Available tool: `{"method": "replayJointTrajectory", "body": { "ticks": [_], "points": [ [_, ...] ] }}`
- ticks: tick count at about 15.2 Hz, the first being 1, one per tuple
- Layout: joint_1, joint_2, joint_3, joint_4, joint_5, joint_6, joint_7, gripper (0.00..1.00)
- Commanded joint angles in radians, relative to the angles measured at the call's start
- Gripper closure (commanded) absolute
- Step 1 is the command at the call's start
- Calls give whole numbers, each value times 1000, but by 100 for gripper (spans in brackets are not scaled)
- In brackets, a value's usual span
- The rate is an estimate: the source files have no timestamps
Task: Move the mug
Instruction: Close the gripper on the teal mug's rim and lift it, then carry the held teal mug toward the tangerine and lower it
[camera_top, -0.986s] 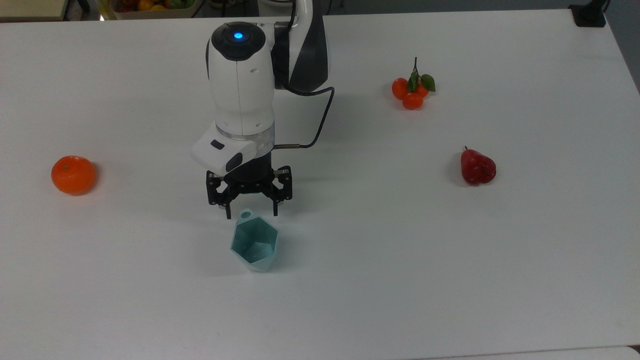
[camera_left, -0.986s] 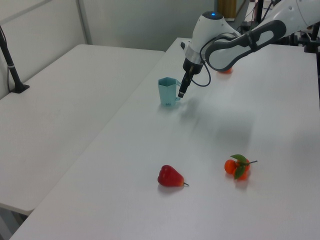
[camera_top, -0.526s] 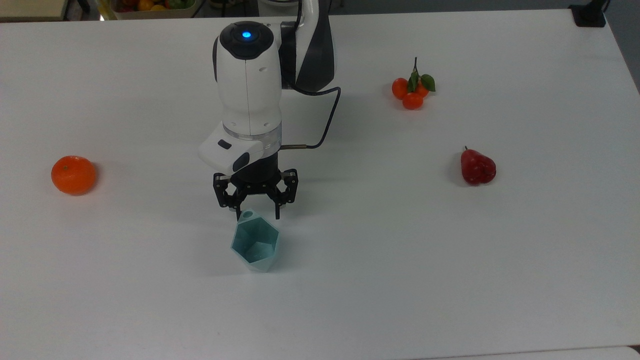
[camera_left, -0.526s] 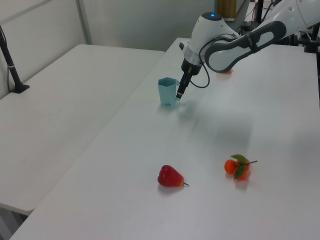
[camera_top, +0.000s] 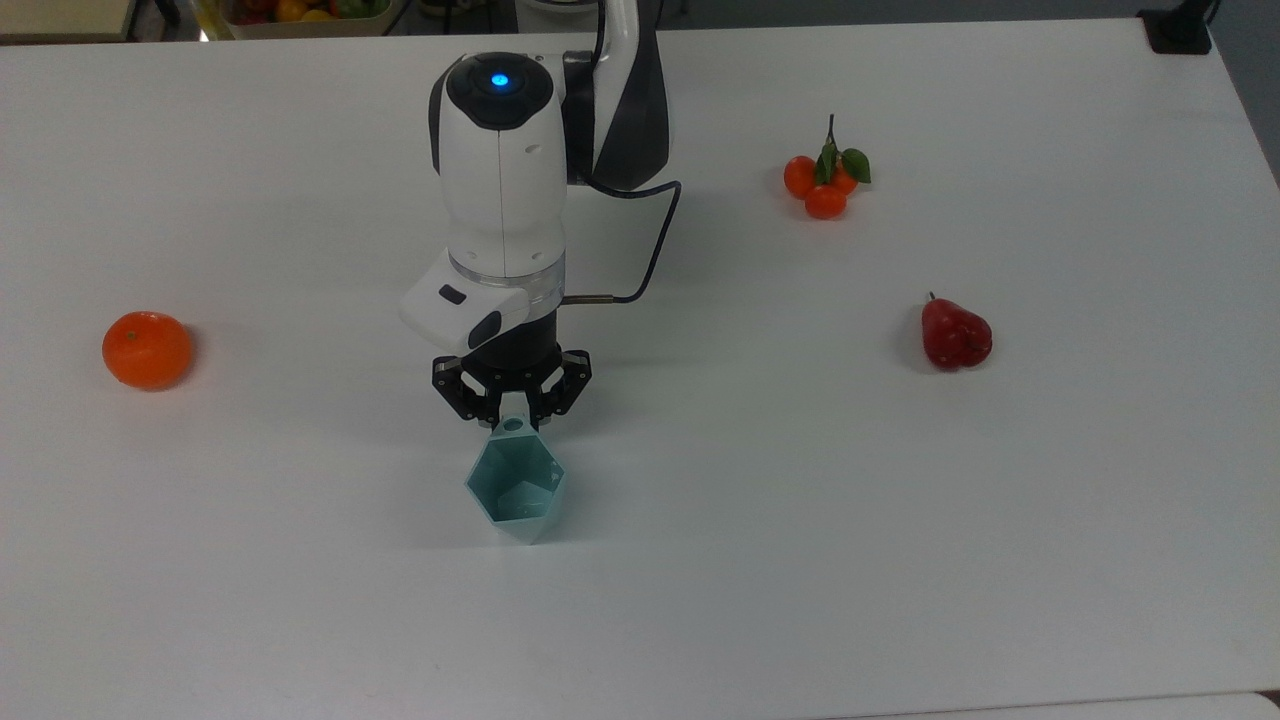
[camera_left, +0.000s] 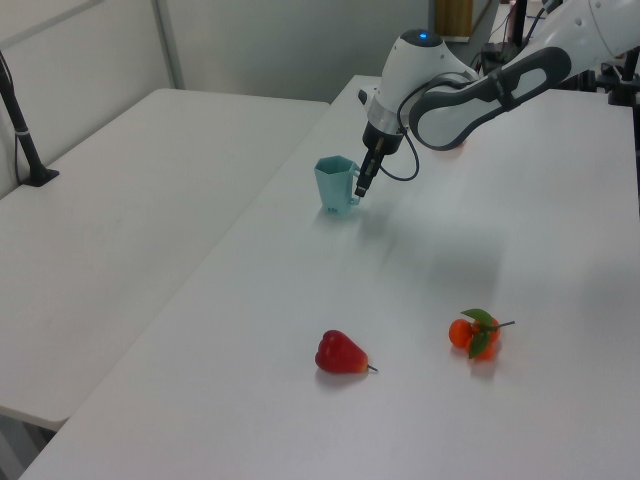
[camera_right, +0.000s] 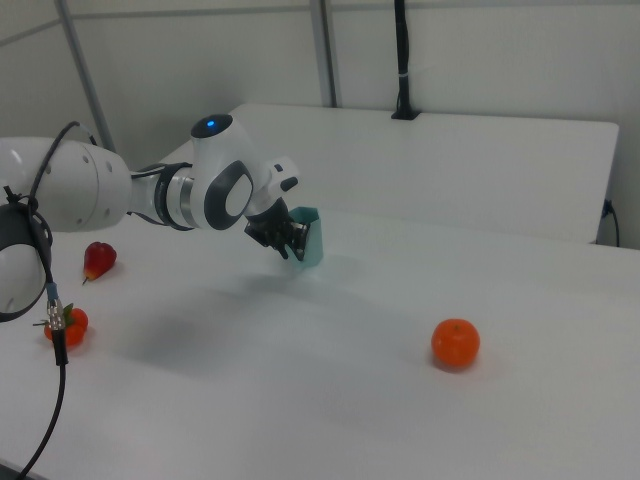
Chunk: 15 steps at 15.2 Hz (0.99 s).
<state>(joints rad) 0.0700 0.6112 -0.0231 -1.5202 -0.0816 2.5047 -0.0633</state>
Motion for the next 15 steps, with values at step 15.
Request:
{"method": "replayJointTrajectory", "body": {
  "ticks": [15],
  "points": [
    [2,-362,-6,-297,-61,-69,198,100]
  ]
}}
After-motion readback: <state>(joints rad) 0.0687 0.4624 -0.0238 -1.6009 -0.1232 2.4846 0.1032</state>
